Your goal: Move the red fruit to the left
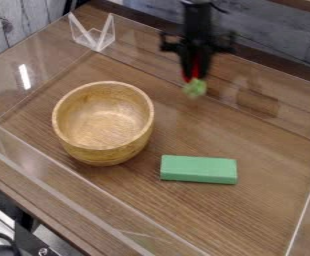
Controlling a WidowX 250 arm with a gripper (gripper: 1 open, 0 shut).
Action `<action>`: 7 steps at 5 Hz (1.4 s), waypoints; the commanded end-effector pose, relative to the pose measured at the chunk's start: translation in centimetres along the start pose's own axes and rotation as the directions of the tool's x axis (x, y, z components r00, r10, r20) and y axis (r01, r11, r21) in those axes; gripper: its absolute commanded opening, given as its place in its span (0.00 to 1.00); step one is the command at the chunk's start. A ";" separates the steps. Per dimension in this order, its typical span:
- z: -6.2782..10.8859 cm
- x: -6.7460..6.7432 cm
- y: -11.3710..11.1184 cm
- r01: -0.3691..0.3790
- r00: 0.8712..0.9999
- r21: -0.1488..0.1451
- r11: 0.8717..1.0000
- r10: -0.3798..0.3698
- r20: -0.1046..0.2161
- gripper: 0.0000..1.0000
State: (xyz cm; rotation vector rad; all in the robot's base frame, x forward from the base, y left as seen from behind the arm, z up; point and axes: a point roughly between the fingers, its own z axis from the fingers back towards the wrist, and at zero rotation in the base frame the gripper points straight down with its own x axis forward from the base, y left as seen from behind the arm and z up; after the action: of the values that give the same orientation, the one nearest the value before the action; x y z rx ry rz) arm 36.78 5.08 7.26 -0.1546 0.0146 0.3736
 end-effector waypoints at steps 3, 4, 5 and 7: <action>7.8 2.8 4.9 -0.117 0.980 -0.048 0.992 0.124 0.159 0.00; 7.5 3.6 6.7 -0.108 0.980 -0.035 0.994 0.112 0.163 0.00; 6.7 4.1 7.9 -0.166 0.970 -0.027 0.986 0.169 0.176 0.00; 4.5 4.4 10.4 -0.150 0.972 -0.002 0.989 0.147 0.183 0.00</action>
State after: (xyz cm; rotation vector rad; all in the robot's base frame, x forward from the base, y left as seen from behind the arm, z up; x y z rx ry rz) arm 36.61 16.52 7.89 -0.1199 -0.0951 0.5418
